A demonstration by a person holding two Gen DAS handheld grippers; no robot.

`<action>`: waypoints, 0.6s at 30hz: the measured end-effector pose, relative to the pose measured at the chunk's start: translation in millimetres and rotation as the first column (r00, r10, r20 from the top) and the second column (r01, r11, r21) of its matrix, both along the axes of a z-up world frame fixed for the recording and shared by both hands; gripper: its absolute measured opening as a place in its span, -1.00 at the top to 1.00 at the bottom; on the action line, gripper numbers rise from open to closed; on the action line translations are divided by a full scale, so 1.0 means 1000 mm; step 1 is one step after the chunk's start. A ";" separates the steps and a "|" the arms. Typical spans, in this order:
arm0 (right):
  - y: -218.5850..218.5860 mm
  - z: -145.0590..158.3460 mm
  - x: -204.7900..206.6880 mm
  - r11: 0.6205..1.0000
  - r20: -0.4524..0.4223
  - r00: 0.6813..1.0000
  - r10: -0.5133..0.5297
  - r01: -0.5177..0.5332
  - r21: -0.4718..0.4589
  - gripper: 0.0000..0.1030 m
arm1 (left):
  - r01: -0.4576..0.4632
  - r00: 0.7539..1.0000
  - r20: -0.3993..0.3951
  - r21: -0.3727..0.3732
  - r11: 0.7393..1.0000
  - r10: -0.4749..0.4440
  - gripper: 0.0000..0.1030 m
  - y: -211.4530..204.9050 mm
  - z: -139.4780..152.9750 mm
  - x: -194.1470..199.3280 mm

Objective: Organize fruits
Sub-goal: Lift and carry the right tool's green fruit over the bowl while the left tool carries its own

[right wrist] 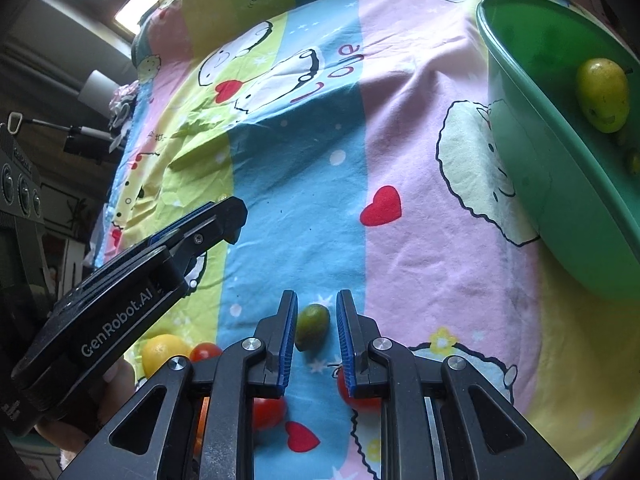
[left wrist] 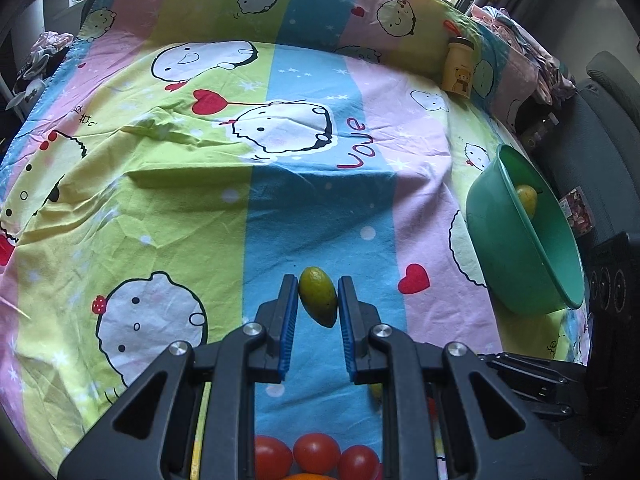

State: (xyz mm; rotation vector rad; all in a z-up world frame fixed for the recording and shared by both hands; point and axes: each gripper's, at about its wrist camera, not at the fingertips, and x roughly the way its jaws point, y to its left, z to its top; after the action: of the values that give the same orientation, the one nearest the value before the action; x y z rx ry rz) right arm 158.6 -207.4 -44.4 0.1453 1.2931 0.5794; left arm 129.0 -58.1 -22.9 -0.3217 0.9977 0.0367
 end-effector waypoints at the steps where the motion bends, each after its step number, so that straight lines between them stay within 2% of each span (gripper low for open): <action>1: 0.001 -0.001 0.000 1.000 -0.006 1.000 0.001 -0.001 -0.003 0.60 | -0.006 1.000 -0.001 0.011 1.000 0.006 0.62 0.000 0.000 -0.003; 8: 0.008 -0.007 -0.001 1.000 -0.033 0.999 0.015 -0.016 -0.016 0.45 | -0.007 1.000 0.000 0.010 1.000 0.007 0.62 0.004 0.000 -0.013; 18: 0.020 -0.011 -0.006 0.996 -0.003 0.999 0.035 -0.035 -0.082 0.44 | -0.021 1.000 -0.011 -0.005 1.000 0.021 0.62 0.008 -0.002 -0.015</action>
State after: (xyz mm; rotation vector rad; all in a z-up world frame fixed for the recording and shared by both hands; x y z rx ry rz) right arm 152.2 -187.0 -55.8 0.0558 1.3209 0.5554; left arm 114.3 -50.0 -24.9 -0.3367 1.0056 0.0547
